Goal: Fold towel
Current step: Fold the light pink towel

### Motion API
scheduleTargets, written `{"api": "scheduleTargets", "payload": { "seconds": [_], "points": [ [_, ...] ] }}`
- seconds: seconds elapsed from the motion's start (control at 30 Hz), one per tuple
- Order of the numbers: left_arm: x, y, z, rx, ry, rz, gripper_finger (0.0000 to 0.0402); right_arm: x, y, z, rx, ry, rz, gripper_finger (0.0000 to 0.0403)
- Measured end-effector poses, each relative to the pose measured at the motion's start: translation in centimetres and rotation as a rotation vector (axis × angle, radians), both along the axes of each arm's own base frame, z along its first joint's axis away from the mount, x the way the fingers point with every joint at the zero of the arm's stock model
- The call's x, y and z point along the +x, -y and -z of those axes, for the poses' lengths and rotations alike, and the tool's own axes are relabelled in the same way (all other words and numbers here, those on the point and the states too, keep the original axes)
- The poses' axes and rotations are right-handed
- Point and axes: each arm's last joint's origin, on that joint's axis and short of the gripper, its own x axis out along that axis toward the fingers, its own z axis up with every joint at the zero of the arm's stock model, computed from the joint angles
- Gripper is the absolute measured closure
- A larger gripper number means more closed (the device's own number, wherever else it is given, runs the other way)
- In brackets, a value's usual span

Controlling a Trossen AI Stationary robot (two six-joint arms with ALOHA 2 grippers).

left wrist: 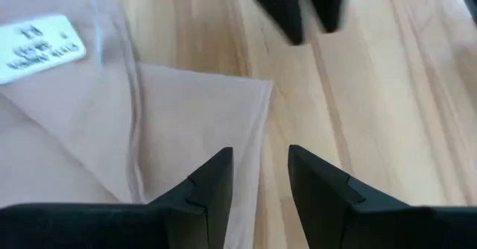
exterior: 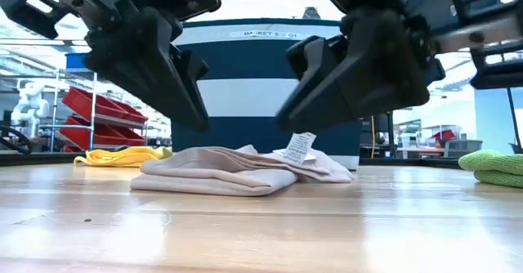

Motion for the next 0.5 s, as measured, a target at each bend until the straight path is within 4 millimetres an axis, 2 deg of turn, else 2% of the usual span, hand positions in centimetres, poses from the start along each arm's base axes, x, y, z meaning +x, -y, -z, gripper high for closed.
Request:
{"api": "scheduleTargets", "payload": {
  "seconds": [0.17, 0.27, 0.5],
  "points": [
    [0.1, 0.1, -0.1, -0.004, 0.018, -0.007, 0.0264, -1.3, 1.1, -0.9, -0.159, -0.089, 0.113, 0.0315],
    [0.9, 0.2, -0.1, -0.038, 0.084, -0.011, 0.0264, -1.7, 1.9, -0.9, -0.19, -0.156, 0.15, 0.0315],
    [2.4, -0.4, 2.5, -0.065, 0.064, -0.013, 0.0264, -2.0, 3.4, -0.2, -0.27, -0.248, 0.222, 0.0315]
  ]
}}
